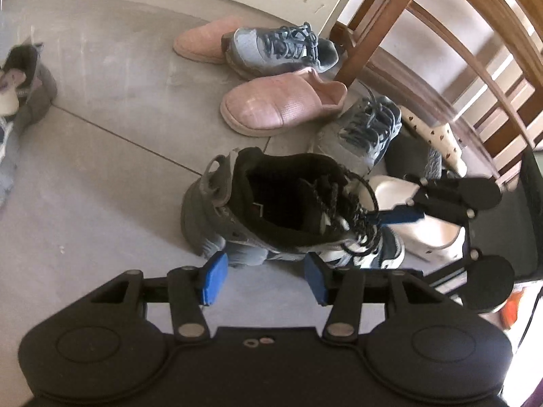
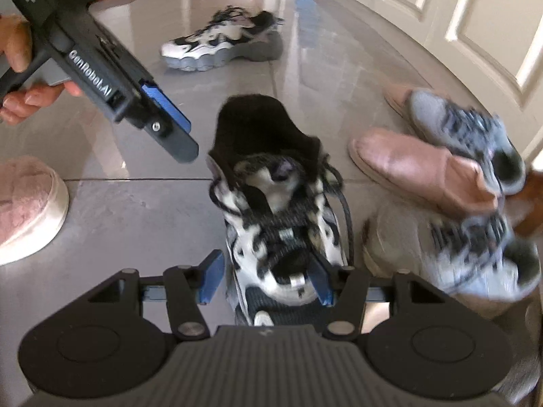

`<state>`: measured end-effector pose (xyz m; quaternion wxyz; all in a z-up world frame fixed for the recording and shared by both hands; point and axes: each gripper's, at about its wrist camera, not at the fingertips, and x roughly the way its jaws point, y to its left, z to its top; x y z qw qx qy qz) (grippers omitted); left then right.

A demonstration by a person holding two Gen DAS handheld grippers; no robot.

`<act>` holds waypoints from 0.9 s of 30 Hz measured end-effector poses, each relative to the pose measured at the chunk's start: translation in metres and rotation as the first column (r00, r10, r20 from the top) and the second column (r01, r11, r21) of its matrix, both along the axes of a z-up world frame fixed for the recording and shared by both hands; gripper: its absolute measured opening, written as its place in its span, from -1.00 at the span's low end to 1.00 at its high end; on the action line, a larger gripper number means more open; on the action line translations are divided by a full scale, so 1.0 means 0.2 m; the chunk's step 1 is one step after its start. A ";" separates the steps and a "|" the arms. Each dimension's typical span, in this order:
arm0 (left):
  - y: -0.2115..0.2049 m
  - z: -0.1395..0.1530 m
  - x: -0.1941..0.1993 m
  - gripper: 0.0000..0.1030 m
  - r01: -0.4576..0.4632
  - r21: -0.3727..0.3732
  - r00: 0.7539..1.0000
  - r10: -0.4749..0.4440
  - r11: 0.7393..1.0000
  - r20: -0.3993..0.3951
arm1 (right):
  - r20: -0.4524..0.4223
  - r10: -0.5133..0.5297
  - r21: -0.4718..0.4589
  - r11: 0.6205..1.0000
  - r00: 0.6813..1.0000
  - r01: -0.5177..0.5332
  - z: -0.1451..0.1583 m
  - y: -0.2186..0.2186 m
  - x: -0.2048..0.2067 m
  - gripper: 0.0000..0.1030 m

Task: Organize scattered shoes
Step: 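Grasp the set-down black-and-white sneaker by its laces with the right tool, then carry the sneaker with the right tool beside the first sneaker and release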

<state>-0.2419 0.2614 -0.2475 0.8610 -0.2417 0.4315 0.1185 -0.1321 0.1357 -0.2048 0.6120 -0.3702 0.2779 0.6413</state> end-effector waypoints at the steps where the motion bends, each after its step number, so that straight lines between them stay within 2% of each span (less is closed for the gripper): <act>1: 0.00 0.00 -0.01 -0.04 0.000 0.007 1.000 0.000 1.000 0.000 | 0.010 0.015 -0.012 1.000 1.000 -0.015 -0.01 0.03 -0.01 -0.04; 2: 0.00 0.01 -0.01 -0.04 -0.001 0.012 1.000 0.001 1.000 0.003 | 0.015 0.027 -0.023 0.999 1.000 -0.026 -0.02 0.05 -0.02 -0.19; 4: 0.01 0.02 -0.02 -0.03 -0.004 0.037 1.000 0.004 0.999 0.011 | 0.019 0.045 -0.041 0.998 0.999 -0.044 -0.03 0.07 -0.04 -0.31; 6: 0.03 0.04 -0.04 -0.03 -0.028 0.073 0.999 0.027 0.997 0.021 | -0.013 0.040 -0.064 0.997 0.999 -0.041 -0.02 0.11 -0.04 -0.35; 10: 0.09 0.07 -0.08 -0.03 -0.117 0.133 0.993 0.111 0.984 0.047 | -0.141 -0.019 -0.110 0.994 0.990 0.003 0.00 0.19 -0.05 -0.38; 14: 0.16 0.13 -0.15 -0.03 -0.234 0.171 0.971 0.220 0.957 0.098 | -0.226 -0.024 -0.114 0.994 0.974 -0.002 0.01 0.33 -0.10 -0.39; 20: 0.26 0.19 -0.25 -0.03 -0.369 0.210 0.928 0.346 0.905 0.140 | -0.242 -0.006 -0.034 0.999 0.970 -0.003 -0.01 0.63 -0.16 -0.39; 23: 0.29 0.22 -0.29 -0.03 -0.405 0.240 0.913 0.375 0.882 0.162 | -0.249 0.004 0.006 1.000 0.968 -0.002 -0.01 0.78 -0.18 -0.38; 27: 0.35 0.26 -0.36 -0.03 -0.463 0.285 0.885 0.420 0.839 0.200 | -0.310 -0.045 0.045 0.997 0.950 0.062 -0.02 0.95 -0.19 -0.38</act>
